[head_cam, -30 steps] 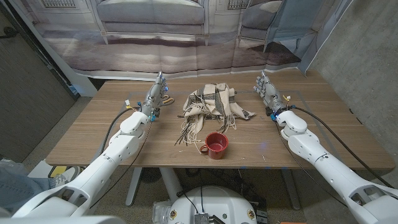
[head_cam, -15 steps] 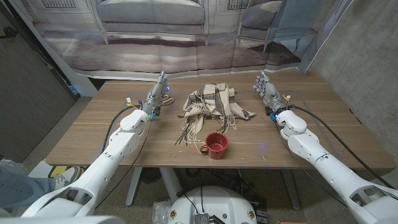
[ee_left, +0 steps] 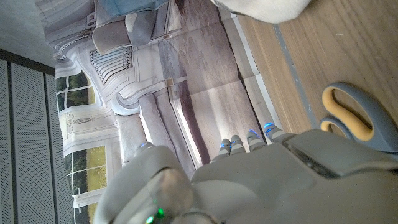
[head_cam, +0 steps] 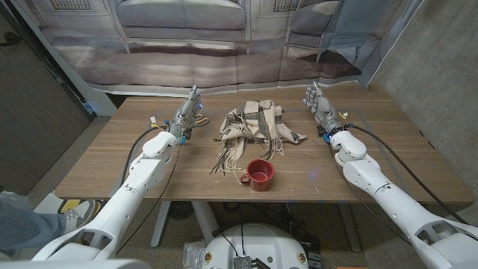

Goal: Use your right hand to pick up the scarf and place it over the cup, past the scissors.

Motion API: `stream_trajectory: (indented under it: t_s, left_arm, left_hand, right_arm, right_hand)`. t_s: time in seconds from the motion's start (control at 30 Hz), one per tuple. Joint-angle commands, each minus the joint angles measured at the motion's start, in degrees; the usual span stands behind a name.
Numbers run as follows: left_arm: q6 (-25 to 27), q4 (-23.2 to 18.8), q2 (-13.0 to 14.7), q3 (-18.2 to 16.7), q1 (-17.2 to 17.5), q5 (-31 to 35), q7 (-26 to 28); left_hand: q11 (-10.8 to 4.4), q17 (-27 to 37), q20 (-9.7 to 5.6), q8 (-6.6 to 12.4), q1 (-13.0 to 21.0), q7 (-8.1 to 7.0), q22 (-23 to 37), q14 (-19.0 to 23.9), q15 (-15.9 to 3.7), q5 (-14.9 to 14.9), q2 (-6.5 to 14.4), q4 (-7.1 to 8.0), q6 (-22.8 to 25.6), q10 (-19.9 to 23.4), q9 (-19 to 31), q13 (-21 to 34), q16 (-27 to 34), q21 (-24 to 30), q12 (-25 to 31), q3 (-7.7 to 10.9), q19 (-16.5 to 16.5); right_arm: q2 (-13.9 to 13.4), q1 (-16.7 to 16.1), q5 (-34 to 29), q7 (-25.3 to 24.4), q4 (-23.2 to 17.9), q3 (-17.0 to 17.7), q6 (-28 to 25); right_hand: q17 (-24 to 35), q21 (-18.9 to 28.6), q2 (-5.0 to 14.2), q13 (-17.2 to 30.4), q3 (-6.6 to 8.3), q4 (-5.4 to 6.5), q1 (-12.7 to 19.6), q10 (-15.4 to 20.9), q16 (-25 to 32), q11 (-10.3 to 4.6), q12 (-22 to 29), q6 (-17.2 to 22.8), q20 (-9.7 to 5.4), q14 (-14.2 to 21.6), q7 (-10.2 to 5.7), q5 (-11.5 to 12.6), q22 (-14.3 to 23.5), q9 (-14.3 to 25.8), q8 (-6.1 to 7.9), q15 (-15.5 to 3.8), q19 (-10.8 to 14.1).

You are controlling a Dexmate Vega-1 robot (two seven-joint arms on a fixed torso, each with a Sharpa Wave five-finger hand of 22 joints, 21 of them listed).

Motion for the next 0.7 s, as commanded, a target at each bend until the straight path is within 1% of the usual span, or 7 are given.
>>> stream_trajectory:
  t_s: [0.03,0.13,0.3,0.37,0.4,0.7]
  left_arm:
    - [-3.7,-0.5,-0.3,-1.2,1.1,1.4,-0.8]
    - [-4.5,0.0,-0.2,-1.5,1.2,0.8,-1.8]
    - [-4.1,-0.4,0.2,-1.7,1.5,0.8,-1.7]
    - [-4.8,0.0,0.0,-1.8,1.4,0.4,-2.3]
    - [-4.8,-0.1,0.0,-1.9,1.5,0.3,-2.3]
    - [-4.8,-0.5,0.4,-1.9,1.9,0.5,-2.5]
  left_hand:
    - [-0.35,0.1,0.28,0.59,0.8,-0.16,0.1,-4.5,-0.37,0.4,0.0,-0.28,-1.7,-2.6,0.3,0.1,0.6,0.7,0.7,-0.55,-6.1]
    - [-0.42,0.1,0.31,0.74,0.9,-0.22,0.1,-3.9,-0.57,0.4,0.0,-0.35,-1.1,-2.2,0.3,0.0,0.7,0.8,0.8,-0.63,-5.6]
    - [-0.64,0.1,0.48,0.80,1.1,-0.43,0.1,-3.2,-0.62,0.5,0.1,-0.47,-0.7,-1.5,0.3,0.0,0.8,0.9,0.9,-0.73,-5.2]
    - [-0.66,0.0,0.51,0.83,1.2,-0.47,0.1,-2.9,-0.73,0.6,0.1,-0.52,-0.4,-1.1,0.3,0.0,0.8,0.9,1.0,-0.78,-5.0]
    - [-0.58,0.0,0.55,0.83,1.2,-0.49,0.1,-2.8,-0.71,0.6,0.1,-0.54,-0.4,-1.0,0.3,0.0,0.8,0.9,1.0,-0.80,-5.0]
    - [-0.71,0.0,0.77,0.85,1.4,-0.42,0.1,-2.3,-0.70,0.7,0.2,-0.64,0.0,-0.6,0.3,0.0,0.8,0.8,1.1,-0.91,-4.7]
  right_arm:
    - [0.3,0.2,-0.9,0.0,-0.5,-0.4,1.3]
    - [0.4,0.1,-1.0,-0.1,-0.8,-0.5,1.2]
    - [0.1,0.0,-1.7,-0.3,-1.2,-0.8,1.2]
    - [0.2,-0.1,-1.9,-0.4,-1.4,-0.9,1.4]
    - [0.2,-0.2,-2.0,-0.6,-1.6,-0.9,1.5]
    - [-0.5,-0.6,-3.2,-0.8,-3.2,-1.0,2.1]
  right_hand:
    - [0.2,0.5,0.29,0.2,-0.08,-0.25,0.7,0.5,0.4,0.06,0.4,0.5,-0.06,0.6,-0.03,0.4,0.2,0.2,0.11,0.00,0.5]
    - [0.2,0.5,0.32,0.2,-0.07,-0.29,0.8,0.6,0.4,0.02,0.4,0.5,-0.06,0.7,-0.06,0.4,0.2,0.2,0.11,-0.03,0.6]
    - [0.2,0.5,0.42,0.2,-0.04,-0.42,1.0,1.0,0.5,0.02,0.6,0.7,-0.11,1.4,-0.27,0.4,0.2,0.2,0.07,-0.23,0.5]
    - [0.2,0.4,0.43,0.2,-0.04,-0.44,1.0,1.0,0.4,0.10,0.6,0.7,-0.09,1.3,-0.30,0.4,0.2,0.2,0.06,-0.22,0.5]
    - [0.2,0.4,0.46,0.2,-0.04,-0.47,1.0,0.8,0.4,-0.08,0.5,0.7,-0.07,1.3,-0.32,0.4,0.2,0.2,0.05,-0.18,0.4]
    - [0.2,0.2,0.54,0.2,-0.03,-0.59,1.2,0.7,0.2,0.12,0.4,0.9,0.06,1.0,-0.43,0.3,0.2,0.2,0.04,-0.03,0.0]
